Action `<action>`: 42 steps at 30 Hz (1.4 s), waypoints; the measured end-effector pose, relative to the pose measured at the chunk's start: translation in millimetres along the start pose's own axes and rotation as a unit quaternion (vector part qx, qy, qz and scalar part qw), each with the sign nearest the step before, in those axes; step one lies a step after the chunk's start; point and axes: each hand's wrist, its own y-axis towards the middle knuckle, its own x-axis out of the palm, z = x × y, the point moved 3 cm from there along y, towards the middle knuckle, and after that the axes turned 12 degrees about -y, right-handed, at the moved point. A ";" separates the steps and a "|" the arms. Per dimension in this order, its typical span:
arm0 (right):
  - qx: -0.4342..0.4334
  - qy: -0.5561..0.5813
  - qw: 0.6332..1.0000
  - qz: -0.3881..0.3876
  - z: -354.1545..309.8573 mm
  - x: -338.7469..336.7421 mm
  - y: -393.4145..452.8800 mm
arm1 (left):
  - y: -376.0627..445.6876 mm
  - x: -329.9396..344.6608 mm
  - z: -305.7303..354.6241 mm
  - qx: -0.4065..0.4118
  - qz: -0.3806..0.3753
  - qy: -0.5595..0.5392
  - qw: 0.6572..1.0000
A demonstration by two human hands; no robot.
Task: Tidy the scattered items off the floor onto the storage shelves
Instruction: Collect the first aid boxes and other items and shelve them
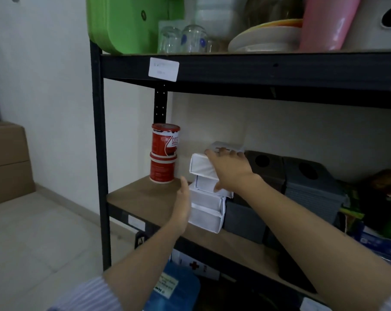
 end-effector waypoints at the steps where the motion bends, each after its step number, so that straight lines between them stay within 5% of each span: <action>1: 0.007 -0.016 1.000 0.011 0.2 2.1 0.4 | -10.7 0.7 -3.0 0.003 -0.010 0.034 0.999; 6: 0.040 -0.031 0.997 0.063 2.8 14.4 5.8 | -15.2 0.0 -3.3 0.040 -0.067 0.108 0.991; 17: 0.056 -0.005 0.997 -0.044 11.5 19.3 24.6 | -3.7 -10.7 -13.2 0.040 -0.090 0.241 0.965; 23: 0.107 -0.082 0.987 -0.087 -1.1 13.2 27.1 | -8.2 -10.6 -16.5 0.030 -0.086 0.192 0.977; 27: 0.178 -0.087 0.979 -0.042 -13.5 13.8 6.6 | -16.5 -22.3 -12.4 -0.062 -0.062 0.115 0.989; 29: 0.166 -0.051 0.984 0.041 -28.1 21.7 -17.8 | -28.6 -33.6 -12.1 -0.096 -0.061 0.062 0.992; 36: 0.020 0.091 0.959 0.267 -102.5 47.8 -96.2 | -107.0 -94.2 -2.8 0.005 0.034 -0.093 0.995; 38: 0.012 0.194 0.945 0.265 -130.4 37.5 -110.9 | -135.7 -123.3 -2.6 0.037 0.077 -0.083 0.993; 42: 0.010 0.413 0.902 0.122 -203.6 9.1 -141.8 | -207.1 -193.3 1.1 0.094 0.184 -0.048 0.977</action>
